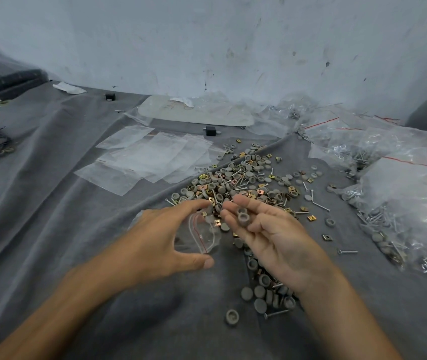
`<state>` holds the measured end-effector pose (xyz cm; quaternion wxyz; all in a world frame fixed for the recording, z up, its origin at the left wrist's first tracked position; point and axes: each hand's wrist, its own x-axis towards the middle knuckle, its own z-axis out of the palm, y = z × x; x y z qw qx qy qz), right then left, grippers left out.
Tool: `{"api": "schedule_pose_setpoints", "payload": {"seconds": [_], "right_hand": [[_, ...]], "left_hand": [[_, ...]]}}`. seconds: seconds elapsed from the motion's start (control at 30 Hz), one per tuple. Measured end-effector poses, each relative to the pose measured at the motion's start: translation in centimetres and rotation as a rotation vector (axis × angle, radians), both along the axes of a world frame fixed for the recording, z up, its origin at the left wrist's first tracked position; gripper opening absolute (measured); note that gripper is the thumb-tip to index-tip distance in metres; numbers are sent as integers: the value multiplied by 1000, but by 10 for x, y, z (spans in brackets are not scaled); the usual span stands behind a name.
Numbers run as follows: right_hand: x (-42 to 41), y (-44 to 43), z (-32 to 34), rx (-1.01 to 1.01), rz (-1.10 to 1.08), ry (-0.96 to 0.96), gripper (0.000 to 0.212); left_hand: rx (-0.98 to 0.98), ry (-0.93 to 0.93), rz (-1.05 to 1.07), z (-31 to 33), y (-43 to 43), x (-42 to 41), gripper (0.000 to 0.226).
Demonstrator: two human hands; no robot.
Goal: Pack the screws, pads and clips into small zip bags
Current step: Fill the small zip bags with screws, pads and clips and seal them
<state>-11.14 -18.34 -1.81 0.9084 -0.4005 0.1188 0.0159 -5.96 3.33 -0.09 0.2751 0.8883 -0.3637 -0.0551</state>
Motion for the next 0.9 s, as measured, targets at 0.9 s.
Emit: {"api": "schedule_pose_setpoints", "payload": {"seconds": [0.9], "right_hand": [[-14, 33, 2, -1056, -65, -168, 7]], "left_hand": [[-26, 9, 8, 0, -2, 0, 93]]}}
